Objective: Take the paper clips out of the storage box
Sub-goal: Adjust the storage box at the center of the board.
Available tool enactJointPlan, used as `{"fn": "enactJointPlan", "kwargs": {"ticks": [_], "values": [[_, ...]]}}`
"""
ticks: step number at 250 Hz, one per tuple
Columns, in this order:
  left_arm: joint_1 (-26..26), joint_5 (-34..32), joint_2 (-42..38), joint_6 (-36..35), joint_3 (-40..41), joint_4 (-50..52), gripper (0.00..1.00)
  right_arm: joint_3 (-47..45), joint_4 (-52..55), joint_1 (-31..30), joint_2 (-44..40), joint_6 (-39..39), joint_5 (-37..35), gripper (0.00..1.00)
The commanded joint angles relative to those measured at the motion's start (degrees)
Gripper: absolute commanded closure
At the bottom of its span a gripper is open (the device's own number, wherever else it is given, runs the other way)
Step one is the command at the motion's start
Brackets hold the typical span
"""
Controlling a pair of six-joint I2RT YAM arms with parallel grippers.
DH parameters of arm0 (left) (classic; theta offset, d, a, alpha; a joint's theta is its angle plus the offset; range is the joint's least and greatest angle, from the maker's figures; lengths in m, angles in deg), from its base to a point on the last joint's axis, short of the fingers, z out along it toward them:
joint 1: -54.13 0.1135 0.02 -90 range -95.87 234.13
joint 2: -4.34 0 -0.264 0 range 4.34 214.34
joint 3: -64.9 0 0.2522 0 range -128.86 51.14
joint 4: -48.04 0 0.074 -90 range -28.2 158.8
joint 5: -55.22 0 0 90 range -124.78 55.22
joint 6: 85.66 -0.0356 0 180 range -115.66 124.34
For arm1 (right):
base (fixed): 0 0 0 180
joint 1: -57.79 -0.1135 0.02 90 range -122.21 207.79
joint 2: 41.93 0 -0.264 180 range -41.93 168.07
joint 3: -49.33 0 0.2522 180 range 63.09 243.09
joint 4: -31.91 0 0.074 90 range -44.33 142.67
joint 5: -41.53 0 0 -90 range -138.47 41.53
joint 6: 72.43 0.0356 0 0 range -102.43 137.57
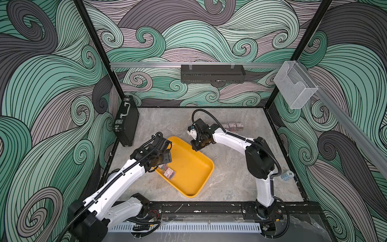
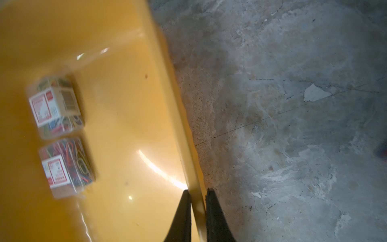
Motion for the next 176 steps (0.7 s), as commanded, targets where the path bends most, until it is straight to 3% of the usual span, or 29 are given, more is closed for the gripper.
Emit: {"fn": "enactJointPlan", "kwargs": {"ticks": [1,55,127,176], "values": [[2.51,-1.71,2.69,-4.93,-3.20,0.04,0.24,-1.56,-3.58,0.23,-0.04,9.91,-3.63,0.91],[5.37,-1.34,4.65,-6.09,-3.66,-1.80,0.23,-6.20,-10.23,-1.03,-2.48,12.60,0.17,0.88],[9.52,4.64,13.41,-9.83,-6.09,-5.60,0.22,-12.00,-13.57,-2.61,-6.25,15.75,-1.02,0.86],[11.60,9.68,23.94,-15.49,-13.20,-4.26,0.22,-14.94,-13.85,-2.79,-10.11,14.87,-3.03,0.53]]}}
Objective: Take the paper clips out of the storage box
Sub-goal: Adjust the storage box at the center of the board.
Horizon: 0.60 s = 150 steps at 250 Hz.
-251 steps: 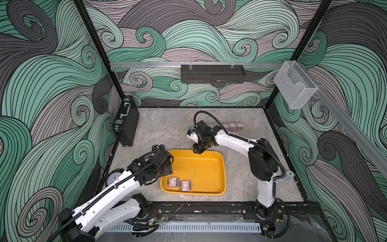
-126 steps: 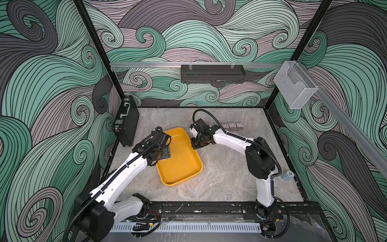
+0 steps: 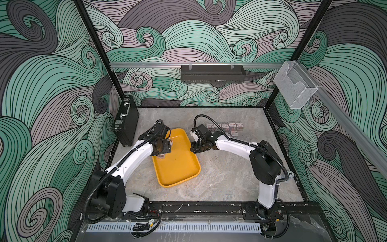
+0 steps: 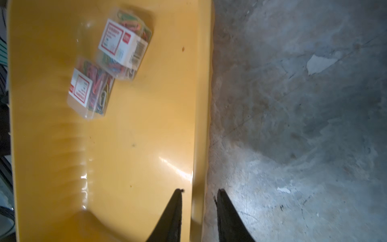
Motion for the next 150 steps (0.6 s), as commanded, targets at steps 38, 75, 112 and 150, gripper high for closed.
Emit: {"fn": "enactJointPlan", "kwargs": {"ticks": [38,75,112,150], "values": [[2.50,6.28,11.69,-8.34,-8.49,-0.28,0.22,-2.26,0.84,-0.27,-7.01,-1.10,-3.66,0.39],[2.98,6.08,18.14,-10.32,-11.87,-0.29,0.21,-4.38,1.58,0.06,-11.68,-2.25,-5.35,0.34],[3.30,4.69,23.61,-11.65,-15.47,-0.38,0.21,-7.64,1.94,1.00,-16.18,-2.74,-6.46,0.31],[3.32,2.42,27.68,-12.56,-18.82,0.03,0.22,-10.94,2.17,1.98,-19.59,-2.65,-6.93,0.30]]}}
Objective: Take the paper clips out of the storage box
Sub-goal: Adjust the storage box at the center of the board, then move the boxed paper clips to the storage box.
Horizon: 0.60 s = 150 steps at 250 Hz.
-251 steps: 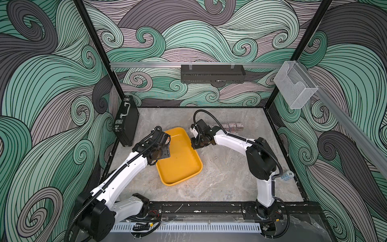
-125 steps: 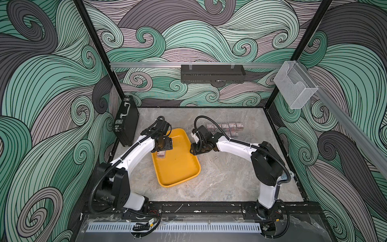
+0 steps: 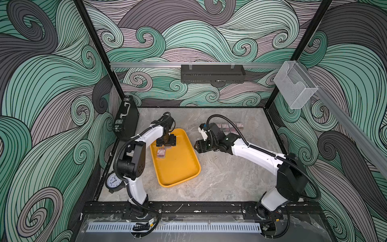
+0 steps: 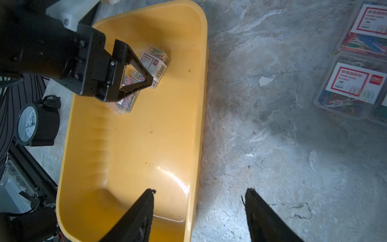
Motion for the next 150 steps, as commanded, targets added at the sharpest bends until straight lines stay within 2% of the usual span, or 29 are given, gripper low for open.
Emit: {"fn": "enactJointPlan", "kwargs": {"ticks": [1,59,123,150], "values": [[0.41,-2.29,2.13,-2.12,-3.47,0.94,0.22,-2.35,1.60,0.87,-1.93,-0.59,-1.83,0.30],[0.42,-4.66,5.14,-2.60,-6.25,1.44,0.26,-4.54,2.34,1.62,-4.42,-0.59,-2.40,0.30],[0.23,-4.70,7.17,-2.68,-5.37,0.03,0.30,-4.72,3.64,1.93,-5.55,-1.21,-2.93,0.30],[-0.29,-3.48,7.10,-2.35,-5.13,-0.71,0.37,-4.72,4.22,2.01,-5.93,-1.47,-3.54,0.30]]}}
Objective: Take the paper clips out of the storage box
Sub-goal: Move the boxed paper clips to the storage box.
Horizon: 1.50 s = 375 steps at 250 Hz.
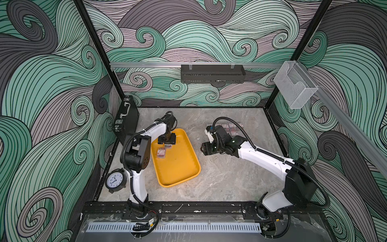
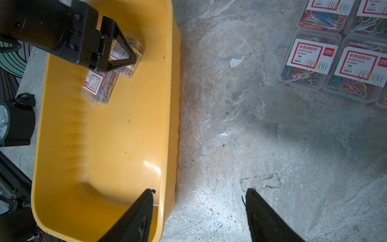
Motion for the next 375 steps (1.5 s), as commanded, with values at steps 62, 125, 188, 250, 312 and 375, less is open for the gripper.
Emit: {"fn": "enactJointPlan", "kwargs": {"ticks": [62,125,188,250,312,375], "values": [[-4.35,0.53,-0.04,1.65,0.18,-0.90,0.45,0.27,3.03,0.47,-1.65,-1.78,-2.68,0.31],[-8.37,1.01,-3.09,7.52,3.58,-0.90,0.50,0.20,3.89,0.52,-2.35,-2.52,-2.46,0.32],[-13.33,2.57,-10.11,14.65,10.67,-1.80,0.51,-0.21,3.63,0.27,-3.18,-2.86,-2.53,0.33],[-13.76,4.92,-16.84,18.09,15.88,-4.14,0.45,0.67,2.59,-0.75,-1.45,-2.49,-2.42,0.33],[-13.74,6.20,-19.97,16.78,16.49,-4.68,0.35,3.33,2.47,-3.24,1.32,-1.99,-2.99,0.33],[-9.13,5.20,-26.40,14.59,17.29,-3.86,0.35,5.48,-0.33,-7.75,3.81,1.81,-5.96,0.33]]}}
